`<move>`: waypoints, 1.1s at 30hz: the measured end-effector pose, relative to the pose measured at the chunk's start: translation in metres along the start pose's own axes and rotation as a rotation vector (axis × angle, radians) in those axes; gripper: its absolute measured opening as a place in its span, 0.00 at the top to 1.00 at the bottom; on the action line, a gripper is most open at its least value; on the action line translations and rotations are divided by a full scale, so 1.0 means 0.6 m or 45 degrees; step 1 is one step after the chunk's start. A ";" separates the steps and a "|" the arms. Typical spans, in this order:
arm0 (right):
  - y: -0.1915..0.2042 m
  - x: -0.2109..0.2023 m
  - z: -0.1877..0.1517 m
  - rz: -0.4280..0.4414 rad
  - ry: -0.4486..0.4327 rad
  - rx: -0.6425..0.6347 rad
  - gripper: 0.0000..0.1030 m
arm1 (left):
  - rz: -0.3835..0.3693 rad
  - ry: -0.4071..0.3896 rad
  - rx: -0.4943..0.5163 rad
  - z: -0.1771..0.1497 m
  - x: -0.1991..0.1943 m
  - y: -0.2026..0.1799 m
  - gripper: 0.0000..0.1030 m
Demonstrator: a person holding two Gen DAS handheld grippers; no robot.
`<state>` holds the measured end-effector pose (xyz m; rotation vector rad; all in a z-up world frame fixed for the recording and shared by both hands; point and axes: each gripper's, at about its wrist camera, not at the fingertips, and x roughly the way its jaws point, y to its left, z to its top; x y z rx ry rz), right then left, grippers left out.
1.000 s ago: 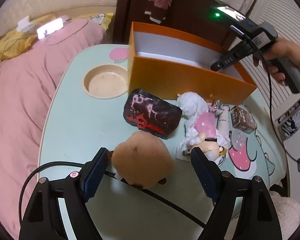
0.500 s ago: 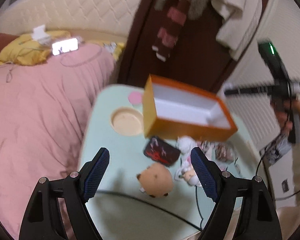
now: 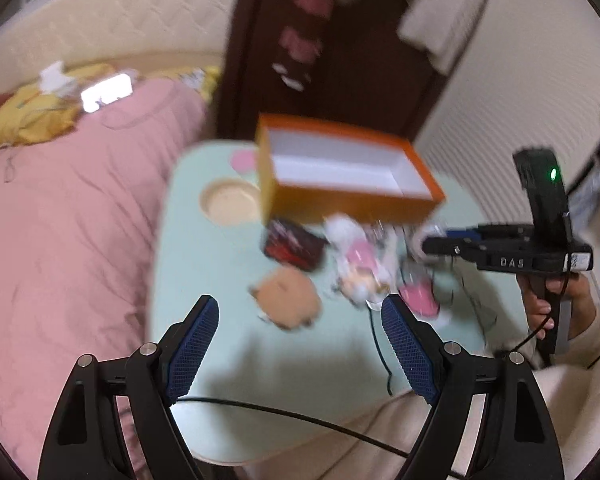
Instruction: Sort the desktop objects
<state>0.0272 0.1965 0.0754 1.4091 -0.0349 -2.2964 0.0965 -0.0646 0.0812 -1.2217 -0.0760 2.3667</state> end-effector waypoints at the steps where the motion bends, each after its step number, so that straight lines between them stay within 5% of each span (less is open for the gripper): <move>1: -0.001 0.003 -0.014 -0.010 -0.006 0.010 0.71 | -0.006 0.020 0.012 -0.009 0.014 -0.011 0.19; 10: -0.023 -0.001 -0.080 -0.195 -0.076 0.081 0.70 | 0.041 0.153 0.010 -0.046 0.095 -0.054 0.19; 17: -0.021 0.013 -0.097 -0.359 -0.105 0.059 0.66 | 0.091 0.153 -0.033 -0.055 0.109 -0.045 0.19; 18: -0.017 0.008 -0.099 -0.393 -0.133 0.051 0.64 | 0.090 0.155 -0.035 -0.056 0.110 -0.045 0.19; 20: -0.007 -0.007 -0.104 -0.427 -0.204 0.028 0.28 | 0.084 0.158 -0.030 -0.058 0.111 -0.047 0.19; 21: 0.000 -0.020 -0.109 -0.438 -0.270 0.018 0.22 | 0.081 0.158 -0.024 -0.059 0.111 -0.050 0.19; 27: 0.009 -0.076 -0.131 -0.386 -0.465 0.035 0.21 | 0.082 0.157 0.033 -0.067 0.108 -0.071 0.19; 30: 0.006 -0.076 -0.144 -0.317 -0.417 0.056 0.21 | 0.088 0.163 0.035 -0.069 0.110 -0.074 0.19; 33: 0.010 -0.053 -0.163 -0.382 -0.339 0.078 0.21 | 0.115 0.155 0.042 -0.073 0.115 -0.077 0.18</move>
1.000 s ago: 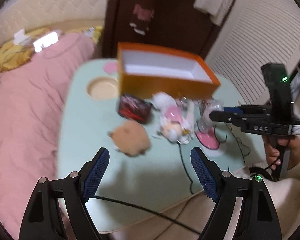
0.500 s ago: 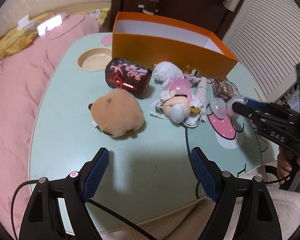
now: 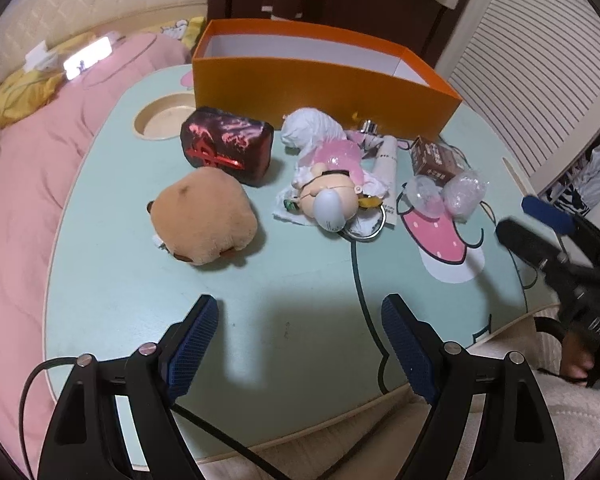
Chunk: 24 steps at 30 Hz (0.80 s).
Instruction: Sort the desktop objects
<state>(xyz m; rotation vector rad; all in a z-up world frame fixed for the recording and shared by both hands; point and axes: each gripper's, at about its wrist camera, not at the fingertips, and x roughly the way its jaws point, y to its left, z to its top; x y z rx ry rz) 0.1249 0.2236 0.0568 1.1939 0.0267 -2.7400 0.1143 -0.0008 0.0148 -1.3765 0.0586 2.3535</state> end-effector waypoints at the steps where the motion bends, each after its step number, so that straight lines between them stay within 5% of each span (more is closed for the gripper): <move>1: 0.002 0.008 -0.003 -0.012 0.030 -0.005 0.21 | 0.016 -0.009 0.006 0.000 0.001 -0.002 0.18; 8: -0.007 0.060 -0.017 -0.037 0.222 0.032 0.21 | 0.190 -0.033 0.070 -0.007 0.021 -0.015 0.01; 24: -0.010 0.074 -0.017 -0.108 0.262 0.013 0.14 | 0.189 -0.055 0.080 -0.004 0.021 -0.009 0.00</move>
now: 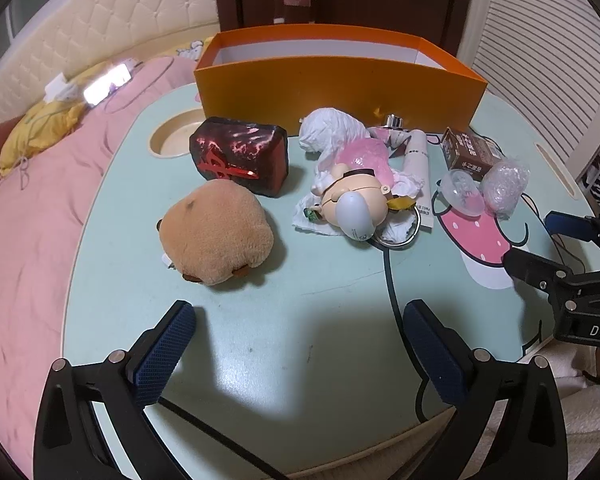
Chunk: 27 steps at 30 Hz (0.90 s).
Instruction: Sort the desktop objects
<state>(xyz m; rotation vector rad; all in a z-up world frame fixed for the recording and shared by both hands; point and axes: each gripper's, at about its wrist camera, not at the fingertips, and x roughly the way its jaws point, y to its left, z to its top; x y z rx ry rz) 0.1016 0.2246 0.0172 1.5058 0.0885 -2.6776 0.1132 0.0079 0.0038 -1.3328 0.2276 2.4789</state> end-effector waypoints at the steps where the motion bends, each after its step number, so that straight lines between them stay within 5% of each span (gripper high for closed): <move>1: 0.000 0.001 0.000 -0.001 0.004 0.002 0.09 | 0.000 -0.001 0.001 0.000 0.000 0.000 0.00; 4: -0.002 0.005 -0.002 -0.001 0.020 0.003 0.01 | 0.002 -0.003 0.004 0.001 0.000 -0.001 0.00; 27: -0.003 0.005 -0.003 0.008 0.016 -0.020 0.00 | -0.007 -0.031 0.019 0.001 0.002 -0.005 0.00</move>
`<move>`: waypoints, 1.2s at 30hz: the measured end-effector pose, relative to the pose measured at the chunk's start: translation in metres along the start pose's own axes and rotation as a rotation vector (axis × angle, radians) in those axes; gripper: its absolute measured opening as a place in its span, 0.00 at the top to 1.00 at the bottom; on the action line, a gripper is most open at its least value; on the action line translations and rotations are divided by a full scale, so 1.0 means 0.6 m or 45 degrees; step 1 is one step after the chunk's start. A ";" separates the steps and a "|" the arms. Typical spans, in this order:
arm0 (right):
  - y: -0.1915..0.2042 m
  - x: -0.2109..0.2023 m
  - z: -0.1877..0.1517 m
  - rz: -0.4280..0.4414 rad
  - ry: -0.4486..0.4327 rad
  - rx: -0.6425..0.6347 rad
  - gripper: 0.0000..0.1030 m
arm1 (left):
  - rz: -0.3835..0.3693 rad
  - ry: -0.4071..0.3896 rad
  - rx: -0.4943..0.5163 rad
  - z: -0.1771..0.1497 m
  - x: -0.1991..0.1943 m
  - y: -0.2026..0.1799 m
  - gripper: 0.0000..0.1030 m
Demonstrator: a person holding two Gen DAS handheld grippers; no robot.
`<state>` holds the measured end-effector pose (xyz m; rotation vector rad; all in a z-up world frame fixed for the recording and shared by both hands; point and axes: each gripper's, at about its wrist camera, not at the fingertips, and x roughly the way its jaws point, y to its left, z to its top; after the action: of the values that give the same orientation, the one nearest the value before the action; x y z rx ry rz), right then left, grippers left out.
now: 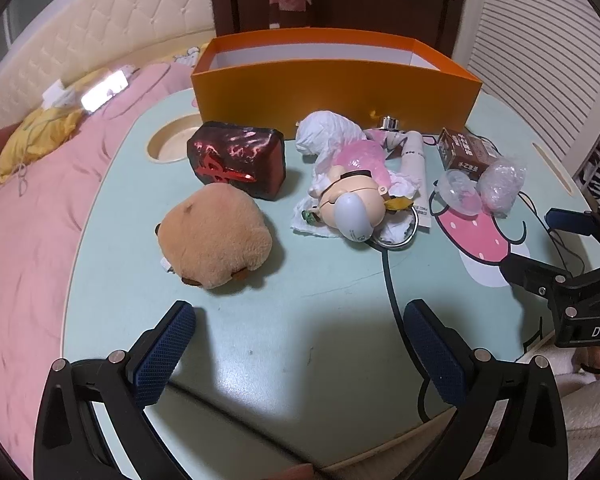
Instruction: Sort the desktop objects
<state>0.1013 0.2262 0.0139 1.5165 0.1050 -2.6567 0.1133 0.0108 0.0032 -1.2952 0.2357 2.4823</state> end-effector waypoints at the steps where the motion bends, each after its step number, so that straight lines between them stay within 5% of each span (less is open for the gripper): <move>1: 0.000 0.000 0.000 0.001 0.000 -0.001 0.00 | -0.001 -0.002 0.002 0.000 0.000 0.000 0.00; 36: 0.002 0.000 0.003 0.012 -0.021 -0.022 0.00 | 0.003 -0.011 -0.001 0.000 -0.001 -0.003 0.00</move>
<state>0.0999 0.2248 0.0149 1.4857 0.1185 -2.6534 0.1143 0.0126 0.0036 -1.2849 0.2341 2.4897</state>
